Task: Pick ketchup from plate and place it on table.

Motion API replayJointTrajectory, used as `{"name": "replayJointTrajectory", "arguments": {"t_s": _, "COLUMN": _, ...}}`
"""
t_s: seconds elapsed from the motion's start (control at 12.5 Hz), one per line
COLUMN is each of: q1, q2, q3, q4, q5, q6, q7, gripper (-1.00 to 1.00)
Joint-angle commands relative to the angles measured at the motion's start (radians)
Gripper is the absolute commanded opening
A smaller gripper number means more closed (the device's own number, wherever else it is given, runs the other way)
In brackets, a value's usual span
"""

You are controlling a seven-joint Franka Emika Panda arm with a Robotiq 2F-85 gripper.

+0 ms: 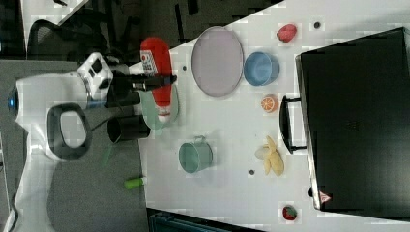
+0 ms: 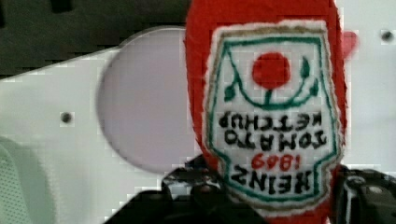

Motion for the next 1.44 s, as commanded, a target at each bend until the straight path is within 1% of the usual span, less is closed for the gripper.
{"name": "replayJointTrajectory", "arguments": {"t_s": 0.08, "q1": -0.021, "q2": -0.033, "q3": -0.020, "q4": -0.183, "q5": -0.001, "q6": 0.024, "q7": -0.015, "gripper": 0.19}}
{"name": "replayJointTrajectory", "arguments": {"t_s": 0.24, "q1": -0.021, "q2": -0.083, "q3": -0.024, "q4": -0.317, "q5": -0.001, "q6": 0.088, "q7": -0.015, "gripper": 0.19}}
{"name": "replayJointTrajectory", "arguments": {"t_s": 0.48, "q1": -0.021, "q2": -0.080, "q3": -0.029, "q4": -0.463, "q5": -0.001, "q6": 0.199, "q7": -0.015, "gripper": 0.19}}
{"name": "replayJointTrajectory", "arguments": {"t_s": 0.64, "q1": -0.021, "q2": -0.049, "q3": -0.034, "q4": -0.525, "q5": -0.001, "q6": 0.275, "q7": -0.015, "gripper": 0.19}}
{"name": "replayJointTrajectory", "arguments": {"t_s": 0.8, "q1": -0.020, "q2": -0.001, "q3": -0.035, "q4": -0.552, "q5": -0.001, "q6": 0.323, "q7": -0.015, "gripper": 0.19}}
{"name": "replayJointTrajectory", "arguments": {"t_s": 0.88, "q1": -0.020, "q2": 0.027, "q3": -0.036, "q4": -0.554, "q5": -0.001, "q6": 0.342, "q7": -0.015, "gripper": 0.27}}
{"name": "replayJointTrajectory", "arguments": {"t_s": 1.12, "q1": -0.020, "q2": 0.095, "q3": -0.036, "q4": -0.551, "q5": -0.001, "q6": 0.403, "q7": -0.015, "gripper": 0.93}}
{"name": "replayJointTrajectory", "arguments": {"t_s": 1.2, "q1": -0.021, "q2": 0.094, "q3": -0.037, "q4": -0.547, "q5": -0.001, "q6": 0.413, "q7": -0.015, "gripper": 1.00}}
{"name": "replayJointTrajectory", "arguments": {"t_s": 1.44, "q1": -0.020, "q2": 0.011, "q3": -0.035, "q4": -0.513, "q5": 0.004, "q6": 0.372, "q7": 0.008, "gripper": 1.00}}
